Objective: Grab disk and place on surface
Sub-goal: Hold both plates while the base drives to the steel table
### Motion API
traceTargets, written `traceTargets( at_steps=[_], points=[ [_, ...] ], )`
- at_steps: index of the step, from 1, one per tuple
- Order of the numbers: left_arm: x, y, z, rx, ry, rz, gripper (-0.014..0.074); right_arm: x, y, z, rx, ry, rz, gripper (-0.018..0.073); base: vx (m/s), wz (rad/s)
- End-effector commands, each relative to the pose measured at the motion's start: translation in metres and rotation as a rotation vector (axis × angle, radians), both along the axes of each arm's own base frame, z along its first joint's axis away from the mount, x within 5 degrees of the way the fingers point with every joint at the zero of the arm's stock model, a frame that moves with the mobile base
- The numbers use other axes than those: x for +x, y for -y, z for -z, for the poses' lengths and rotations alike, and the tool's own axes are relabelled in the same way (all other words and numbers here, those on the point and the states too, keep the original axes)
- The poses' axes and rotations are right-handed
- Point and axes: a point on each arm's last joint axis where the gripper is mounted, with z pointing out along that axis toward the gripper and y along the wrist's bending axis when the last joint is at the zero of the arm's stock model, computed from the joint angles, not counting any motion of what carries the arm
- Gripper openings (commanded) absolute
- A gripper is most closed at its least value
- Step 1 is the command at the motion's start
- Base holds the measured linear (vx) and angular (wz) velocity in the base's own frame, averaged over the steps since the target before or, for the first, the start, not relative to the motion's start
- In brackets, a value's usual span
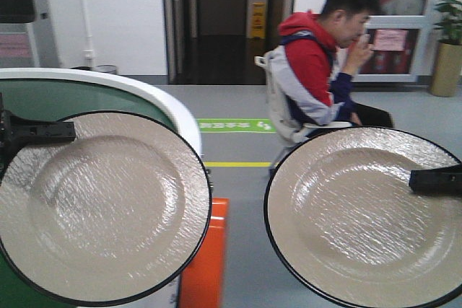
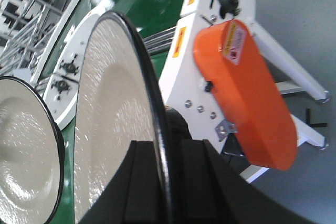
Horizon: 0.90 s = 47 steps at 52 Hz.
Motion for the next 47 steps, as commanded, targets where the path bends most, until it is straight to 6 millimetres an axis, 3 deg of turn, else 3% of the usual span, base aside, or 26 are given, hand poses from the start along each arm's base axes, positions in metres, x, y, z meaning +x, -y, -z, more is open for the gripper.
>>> traceTargets(
  at_steps=[1,47],
  points=[
    [-0.0154,0.0070,-0.0368,-0.139,0.103,0.037,-0.0008,-0.0066,-0.0057,-0.0298,0.096,0.114,0.011,-0.0009,-0.05,-0.45],
    [-0.0154,0.0070,-0.0368,-0.139,0.103,0.037,-0.0008,-0.0066,-0.0057,-0.0298,0.096,0.114,0.011,-0.0009,0.08,-0.56]
  ],
)
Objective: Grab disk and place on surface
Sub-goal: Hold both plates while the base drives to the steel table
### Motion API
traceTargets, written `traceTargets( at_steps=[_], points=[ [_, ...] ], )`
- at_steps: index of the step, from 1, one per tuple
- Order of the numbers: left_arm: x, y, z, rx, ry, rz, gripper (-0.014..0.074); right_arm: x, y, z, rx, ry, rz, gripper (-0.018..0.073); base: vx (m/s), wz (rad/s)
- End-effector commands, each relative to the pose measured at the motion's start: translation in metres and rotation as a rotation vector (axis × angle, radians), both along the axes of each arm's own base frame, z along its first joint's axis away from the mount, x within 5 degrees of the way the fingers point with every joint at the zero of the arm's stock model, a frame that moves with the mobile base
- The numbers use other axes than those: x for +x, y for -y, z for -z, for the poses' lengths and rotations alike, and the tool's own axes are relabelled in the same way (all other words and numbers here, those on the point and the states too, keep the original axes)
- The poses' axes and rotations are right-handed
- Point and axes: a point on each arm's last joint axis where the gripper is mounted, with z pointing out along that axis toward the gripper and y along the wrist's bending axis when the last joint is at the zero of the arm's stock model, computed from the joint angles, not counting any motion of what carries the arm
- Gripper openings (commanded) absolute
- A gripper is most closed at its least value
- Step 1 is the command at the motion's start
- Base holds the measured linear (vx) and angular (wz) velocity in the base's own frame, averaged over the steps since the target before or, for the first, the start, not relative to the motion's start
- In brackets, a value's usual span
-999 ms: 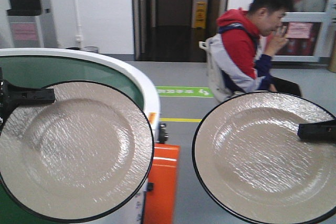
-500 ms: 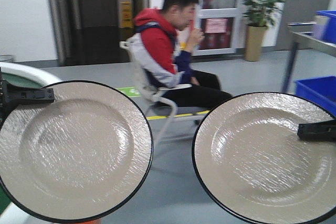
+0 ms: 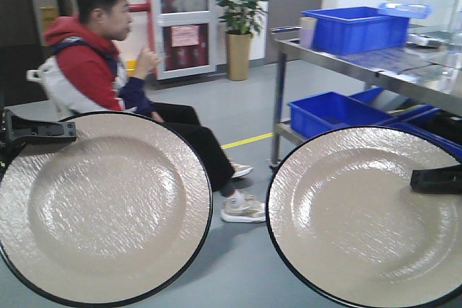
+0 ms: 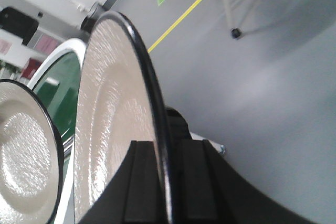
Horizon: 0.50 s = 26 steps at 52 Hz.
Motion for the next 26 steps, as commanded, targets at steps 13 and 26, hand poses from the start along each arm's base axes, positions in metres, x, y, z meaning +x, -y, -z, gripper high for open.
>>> traceTargets(
  at_steps=[13,26],
  points=[
    [-0.0153,0.0069,-0.0368,-0.139,0.103,0.036,-0.0008,-0.0067,-0.0058,-0.0298,0.097,0.114,0.009,-0.0009,0.23,-0.40],
    [-0.0153,0.0069,-0.0368,-0.139,0.103,0.036,-0.0008,-0.0075,-0.0064,-0.0301,0.098,0.113,0.002,-0.0009,0.32,-0.22]
  ],
)
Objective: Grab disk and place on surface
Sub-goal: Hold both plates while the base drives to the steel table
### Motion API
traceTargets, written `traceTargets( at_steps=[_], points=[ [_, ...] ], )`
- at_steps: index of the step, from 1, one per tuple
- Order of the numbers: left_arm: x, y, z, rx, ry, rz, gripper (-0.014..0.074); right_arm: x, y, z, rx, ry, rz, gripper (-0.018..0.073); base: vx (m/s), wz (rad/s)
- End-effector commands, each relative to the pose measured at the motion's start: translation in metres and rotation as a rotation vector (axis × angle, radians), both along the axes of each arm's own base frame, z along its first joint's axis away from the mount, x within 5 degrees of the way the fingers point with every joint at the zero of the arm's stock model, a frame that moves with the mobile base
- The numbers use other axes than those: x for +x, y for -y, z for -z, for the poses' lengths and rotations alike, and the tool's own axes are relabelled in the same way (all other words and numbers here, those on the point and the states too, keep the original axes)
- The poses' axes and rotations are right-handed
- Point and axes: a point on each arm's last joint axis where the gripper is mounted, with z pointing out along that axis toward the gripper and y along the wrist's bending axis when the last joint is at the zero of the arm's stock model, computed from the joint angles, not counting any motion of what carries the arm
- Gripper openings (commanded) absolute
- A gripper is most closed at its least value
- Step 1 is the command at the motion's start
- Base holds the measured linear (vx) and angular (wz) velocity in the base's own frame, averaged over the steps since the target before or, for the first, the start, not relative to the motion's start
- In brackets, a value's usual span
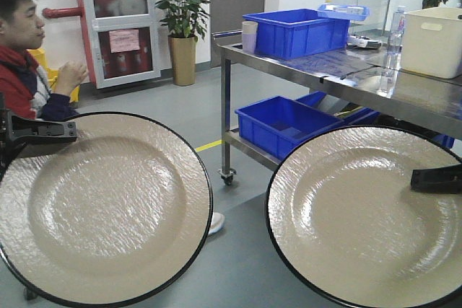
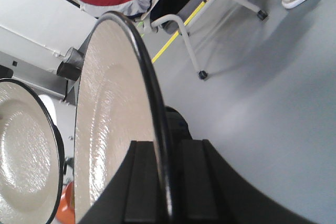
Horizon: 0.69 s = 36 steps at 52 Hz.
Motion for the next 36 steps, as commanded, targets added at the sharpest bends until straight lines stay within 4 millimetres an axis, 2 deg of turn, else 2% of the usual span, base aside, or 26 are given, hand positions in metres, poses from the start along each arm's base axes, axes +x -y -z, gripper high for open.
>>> traceTargets(
  at_steps=[1,36],
  points=[
    [-0.0152,0.0069,-0.0368,-0.138,0.103,0.035,-0.0008,-0.0066,-0.0060,-0.0291,0.099,0.110,0.003,-0.0009,0.37,-0.10],
    [-0.0152,0.0069,-0.0368,-0.138,0.103,0.035,-0.0008,-0.0080,-0.0074,-0.0290,0.103,0.104,-0.017,-0.0009,0.47,-0.06]
  ],
)
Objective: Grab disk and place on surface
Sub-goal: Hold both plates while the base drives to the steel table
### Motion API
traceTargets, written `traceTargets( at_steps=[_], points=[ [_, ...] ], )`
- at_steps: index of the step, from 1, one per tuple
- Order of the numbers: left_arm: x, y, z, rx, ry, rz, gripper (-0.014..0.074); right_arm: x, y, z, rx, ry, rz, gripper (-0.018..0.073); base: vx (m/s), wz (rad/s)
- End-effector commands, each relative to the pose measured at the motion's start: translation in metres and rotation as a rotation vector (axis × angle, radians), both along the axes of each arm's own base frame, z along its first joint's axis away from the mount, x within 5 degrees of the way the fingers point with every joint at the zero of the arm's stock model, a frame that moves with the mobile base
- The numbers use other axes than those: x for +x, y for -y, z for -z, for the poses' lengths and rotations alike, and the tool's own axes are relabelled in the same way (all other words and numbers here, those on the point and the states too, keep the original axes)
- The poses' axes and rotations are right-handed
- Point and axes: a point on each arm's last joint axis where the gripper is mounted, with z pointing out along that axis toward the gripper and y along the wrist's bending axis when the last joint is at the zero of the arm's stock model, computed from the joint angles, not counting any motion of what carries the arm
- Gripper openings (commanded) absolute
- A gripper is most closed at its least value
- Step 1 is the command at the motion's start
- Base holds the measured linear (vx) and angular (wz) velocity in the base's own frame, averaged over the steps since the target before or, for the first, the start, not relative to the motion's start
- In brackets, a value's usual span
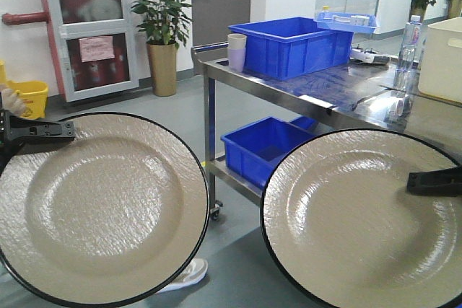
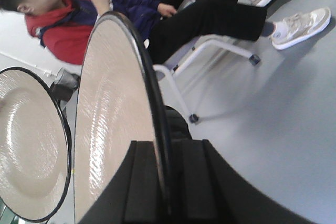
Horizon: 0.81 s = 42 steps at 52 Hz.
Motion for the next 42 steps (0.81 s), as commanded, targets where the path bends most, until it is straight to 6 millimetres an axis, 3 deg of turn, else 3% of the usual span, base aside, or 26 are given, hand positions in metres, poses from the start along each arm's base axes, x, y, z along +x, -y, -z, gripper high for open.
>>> traceTargets(
  at_steps=[1,42],
  points=[
    [-0.0154,0.0070,-0.0368,-0.139,0.103,0.036,-0.0008,-0.0053,-0.0052,-0.0285,0.099,0.109,0.012,-0.0009,0.52,-0.14],
    [-0.0153,0.0070,-0.0368,-0.139,0.103,0.036,-0.0008,-0.0052,-0.0060,-0.0285,0.099,0.109,0.009,-0.0009,0.49,-0.24]
  ],
)
